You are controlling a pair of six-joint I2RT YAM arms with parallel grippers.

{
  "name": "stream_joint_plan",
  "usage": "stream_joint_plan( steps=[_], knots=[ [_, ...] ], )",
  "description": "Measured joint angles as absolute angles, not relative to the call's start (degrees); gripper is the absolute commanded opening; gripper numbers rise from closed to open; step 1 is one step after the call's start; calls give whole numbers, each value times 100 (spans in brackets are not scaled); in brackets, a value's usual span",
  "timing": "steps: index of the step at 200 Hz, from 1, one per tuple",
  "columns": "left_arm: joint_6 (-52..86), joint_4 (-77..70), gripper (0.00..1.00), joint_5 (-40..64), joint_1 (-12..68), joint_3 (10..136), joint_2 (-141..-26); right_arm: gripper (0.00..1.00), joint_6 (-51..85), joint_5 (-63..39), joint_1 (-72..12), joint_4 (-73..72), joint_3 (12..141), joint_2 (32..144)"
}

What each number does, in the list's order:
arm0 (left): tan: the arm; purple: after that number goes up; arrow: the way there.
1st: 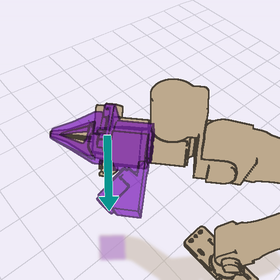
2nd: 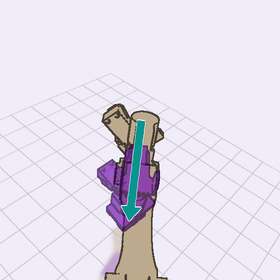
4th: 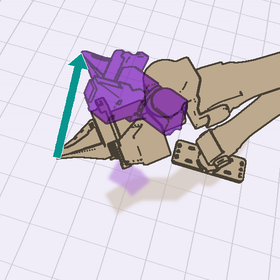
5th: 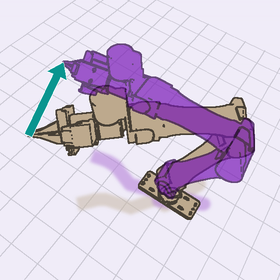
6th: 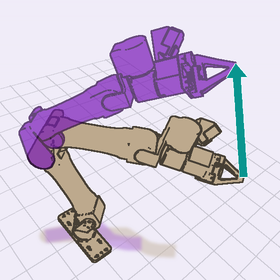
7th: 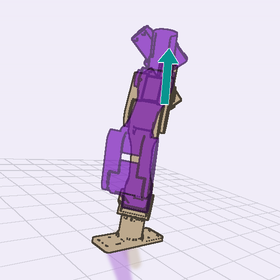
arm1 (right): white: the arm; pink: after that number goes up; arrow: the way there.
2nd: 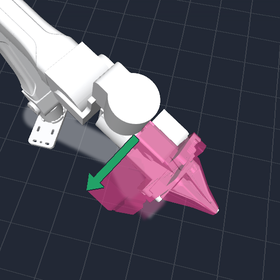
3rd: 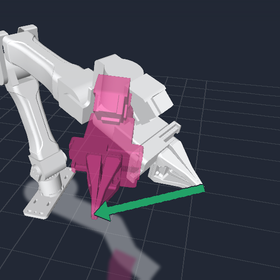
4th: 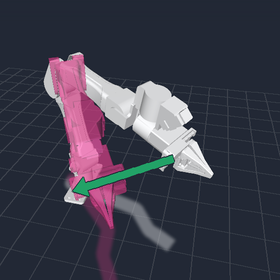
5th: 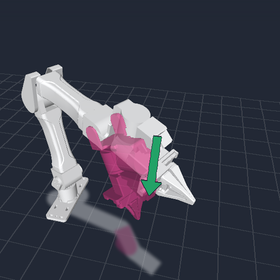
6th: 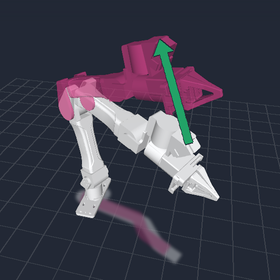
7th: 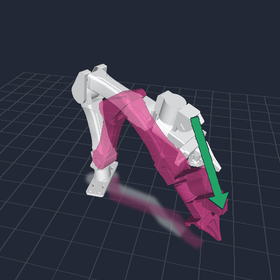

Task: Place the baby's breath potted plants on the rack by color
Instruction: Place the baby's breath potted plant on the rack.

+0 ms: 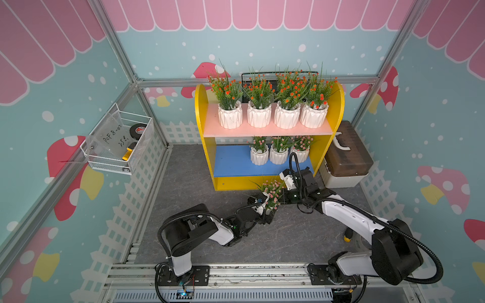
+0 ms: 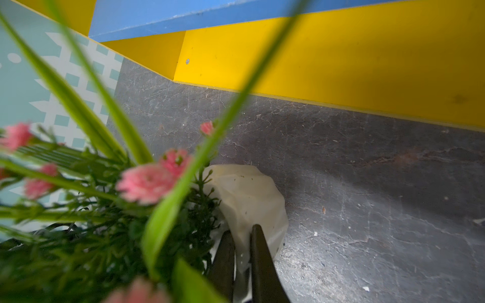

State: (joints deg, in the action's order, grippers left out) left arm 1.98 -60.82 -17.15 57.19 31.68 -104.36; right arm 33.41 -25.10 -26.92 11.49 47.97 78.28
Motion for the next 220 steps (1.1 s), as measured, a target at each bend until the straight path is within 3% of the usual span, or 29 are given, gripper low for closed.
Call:
stream_joint_plan(
  steps=[132,220],
  knots=[
    [217,-5026,80,-2104,5653,3022,-9419,27,3297,-2287,-2237,1046,4471,7098],
    [237,-3583,80,-2189,4978,3083,-8097,30,3282,-2117,-2132,1059,3865,6831]
  ],
)
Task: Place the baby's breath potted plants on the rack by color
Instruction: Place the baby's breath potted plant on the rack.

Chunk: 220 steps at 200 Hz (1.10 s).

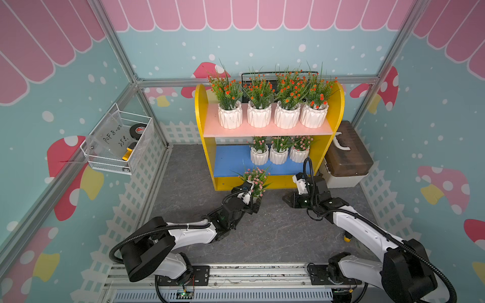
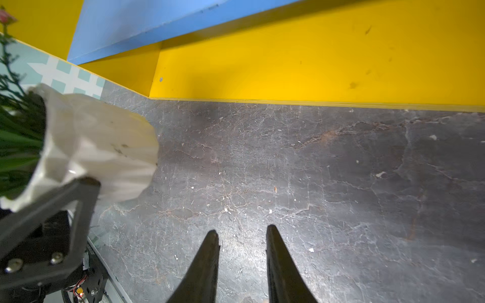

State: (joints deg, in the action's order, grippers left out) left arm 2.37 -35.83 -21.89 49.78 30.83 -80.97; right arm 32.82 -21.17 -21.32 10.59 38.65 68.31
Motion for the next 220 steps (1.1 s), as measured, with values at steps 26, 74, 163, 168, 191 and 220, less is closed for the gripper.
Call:
stream_joint_plan(
  steps=[26,74,163,168,191,220],
  knots=[
    [248,-3212,80,-2182,4654,3247,-7883,30,3284,-2097,-2132,1044,3754,6831],
    [279,-2718,80,-2154,4136,3634,-7660,30,3282,-2099,-2132,993,3750,6829],
    [534,-2359,80,-1721,3304,4654,-8018,31,3286,-2102,-2132,980,3708,6661],
    [541,-2359,80,-1682,3267,4727,-8090,31,3286,-2102,-2132,982,3695,6637],
    [558,-2379,80,-1546,3140,5041,-8497,31,3288,-2099,-2132,982,3660,6549],
    [563,-2429,80,-1376,3000,5238,-8934,31,3293,-2086,-2132,989,3594,6429]
  ],
)
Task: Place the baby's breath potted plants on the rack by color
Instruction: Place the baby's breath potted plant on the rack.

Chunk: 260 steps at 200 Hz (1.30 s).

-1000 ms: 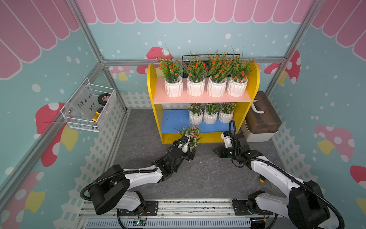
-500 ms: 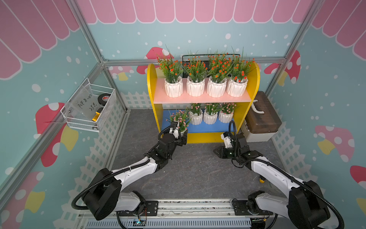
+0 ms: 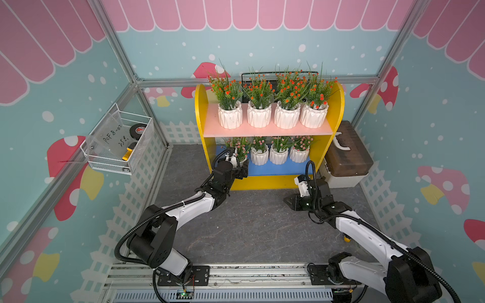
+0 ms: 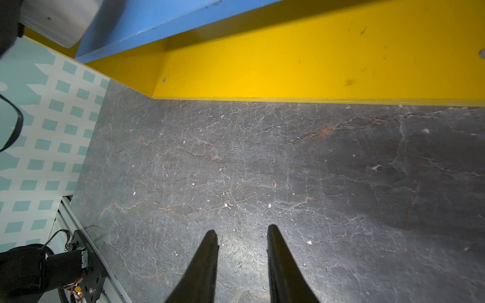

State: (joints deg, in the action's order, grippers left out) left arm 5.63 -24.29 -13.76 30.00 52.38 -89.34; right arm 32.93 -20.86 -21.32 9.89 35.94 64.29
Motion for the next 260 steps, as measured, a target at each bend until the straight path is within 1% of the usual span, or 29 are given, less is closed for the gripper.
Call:
stream_joint_plan(
  steps=[129,148,189,242,260],
  knots=[
    [580,-2856,80,-1170,2574,5817,-9843,32,3306,-2038,-2132,1048,3457,6265],
    [580,-2860,83,-1170,2563,5850,-9883,32,3306,-2036,-2132,1068,3457,6237],
    [582,-2849,93,-1173,2556,5940,-9955,33,3306,-2036,-2132,1079,3457,6215],
    [582,-2858,99,-1173,2552,5940,-9883,36,3304,-2012,-2132,1116,3454,6141],
    [580,-2851,99,-1173,2552,5940,-9741,36,3301,-1990,-2132,1114,3454,6125]
  ],
)
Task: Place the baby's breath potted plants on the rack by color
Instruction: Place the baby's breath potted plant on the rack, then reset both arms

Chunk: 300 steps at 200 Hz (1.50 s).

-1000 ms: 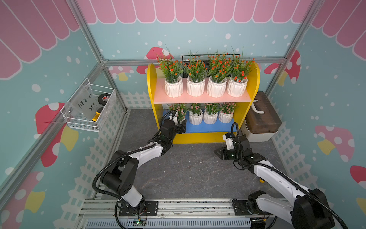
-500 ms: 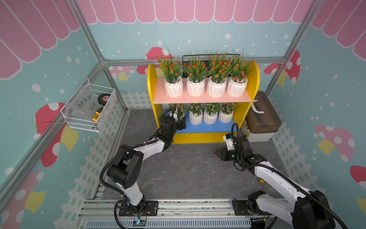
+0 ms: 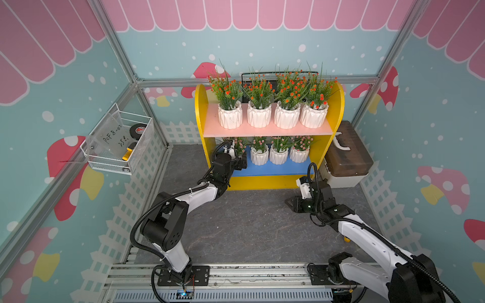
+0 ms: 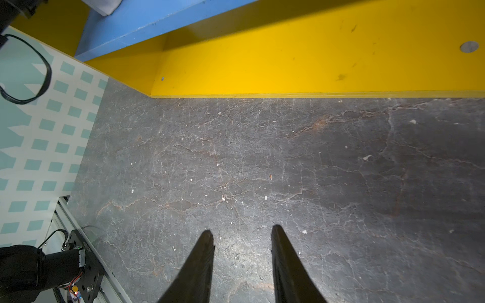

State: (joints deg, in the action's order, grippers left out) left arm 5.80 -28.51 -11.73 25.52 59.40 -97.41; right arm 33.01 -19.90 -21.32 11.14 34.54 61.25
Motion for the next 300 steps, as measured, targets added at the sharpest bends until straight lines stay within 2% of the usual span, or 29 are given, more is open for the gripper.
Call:
stream_joint_plan(
  steps=[88,137,191,234,260,300],
  knots=[
    [652,-1863,99,-1199,2569,5522,-8482,39,3264,-1734,-2130,1114,3454,6095],
    [930,-1256,99,-1308,2744,4810,-7518,55,3153,-1549,-2108,1116,3454,6095],
    [1181,-775,99,-1745,3308,4193,-6477,80,3050,-1284,-1988,1116,3457,6086],
    [1404,-237,99,-2053,3363,3931,-6005,89,3026,-1087,-1584,1118,3457,5826],
    [1490,152,99,-2276,3371,3918,-5795,98,3006,-976,-1177,1116,3441,5376],
    [1614,611,99,-2626,3347,3927,-5570,99,2906,-722,-530,1107,3380,4910]
  ],
)
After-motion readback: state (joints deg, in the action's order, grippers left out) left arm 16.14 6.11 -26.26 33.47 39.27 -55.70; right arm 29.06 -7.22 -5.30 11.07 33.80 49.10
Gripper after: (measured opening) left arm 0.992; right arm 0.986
